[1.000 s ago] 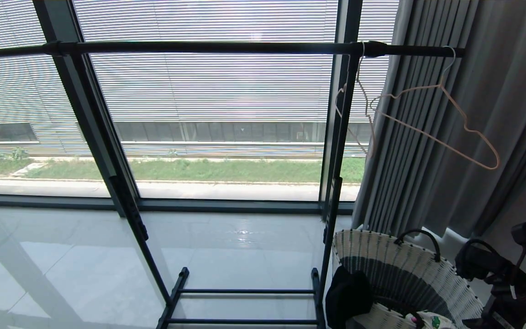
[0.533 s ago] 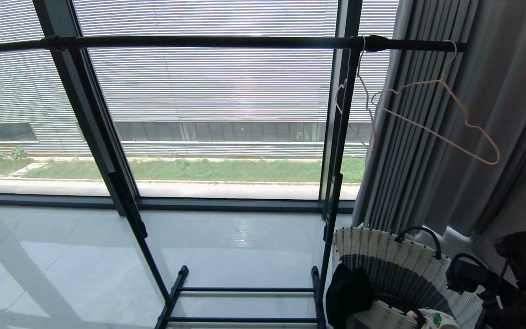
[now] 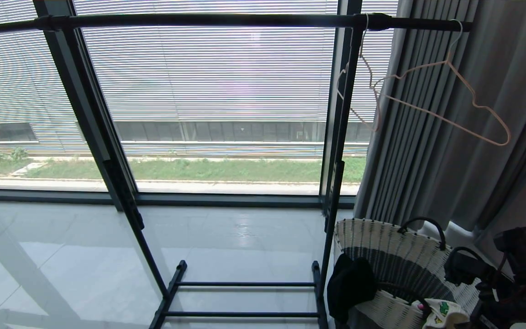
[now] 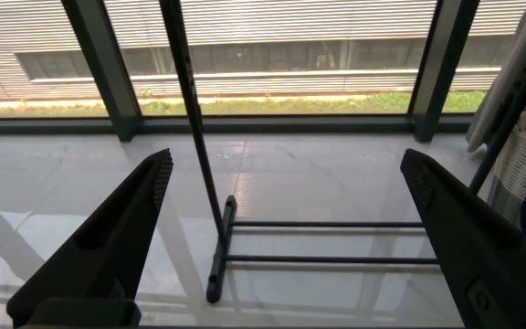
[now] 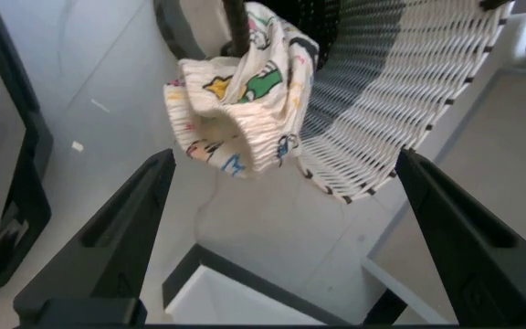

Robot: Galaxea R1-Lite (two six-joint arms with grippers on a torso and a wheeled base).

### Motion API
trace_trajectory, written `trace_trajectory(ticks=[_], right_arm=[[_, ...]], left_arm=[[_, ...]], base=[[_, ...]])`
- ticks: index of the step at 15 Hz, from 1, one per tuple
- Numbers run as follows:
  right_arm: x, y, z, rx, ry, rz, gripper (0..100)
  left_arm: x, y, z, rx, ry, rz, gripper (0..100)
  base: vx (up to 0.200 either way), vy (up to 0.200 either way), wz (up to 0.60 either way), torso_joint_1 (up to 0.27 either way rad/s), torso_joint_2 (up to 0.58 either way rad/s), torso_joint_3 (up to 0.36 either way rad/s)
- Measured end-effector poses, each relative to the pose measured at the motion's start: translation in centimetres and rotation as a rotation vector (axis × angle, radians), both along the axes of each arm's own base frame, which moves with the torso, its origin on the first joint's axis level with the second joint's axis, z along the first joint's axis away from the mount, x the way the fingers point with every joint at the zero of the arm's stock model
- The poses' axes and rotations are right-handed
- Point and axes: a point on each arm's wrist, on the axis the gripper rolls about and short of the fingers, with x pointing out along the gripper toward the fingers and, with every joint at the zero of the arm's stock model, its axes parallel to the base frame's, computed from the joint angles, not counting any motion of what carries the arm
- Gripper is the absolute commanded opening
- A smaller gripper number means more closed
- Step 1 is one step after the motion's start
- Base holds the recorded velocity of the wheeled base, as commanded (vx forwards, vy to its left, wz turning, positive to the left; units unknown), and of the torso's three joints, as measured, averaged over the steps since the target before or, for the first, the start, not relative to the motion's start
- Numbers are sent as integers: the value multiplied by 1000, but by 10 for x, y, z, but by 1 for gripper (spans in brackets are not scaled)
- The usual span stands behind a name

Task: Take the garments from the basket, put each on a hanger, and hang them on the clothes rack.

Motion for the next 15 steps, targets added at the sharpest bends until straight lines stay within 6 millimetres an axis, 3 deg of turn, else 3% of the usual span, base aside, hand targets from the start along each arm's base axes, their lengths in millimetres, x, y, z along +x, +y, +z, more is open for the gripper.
trace_trajectory(ticks=[5, 15], right_arm=[[7, -21, -6, -48, -23, 94, 100], [32, -27, -35, -97, -65, 52, 100]], left_arm=[[0, 0, 0, 0, 0, 1, 100], [0, 0, 0, 0, 0, 0, 100]], base=[[0, 0, 0, 0, 0, 0], [0, 0, 0, 0, 0, 0]])
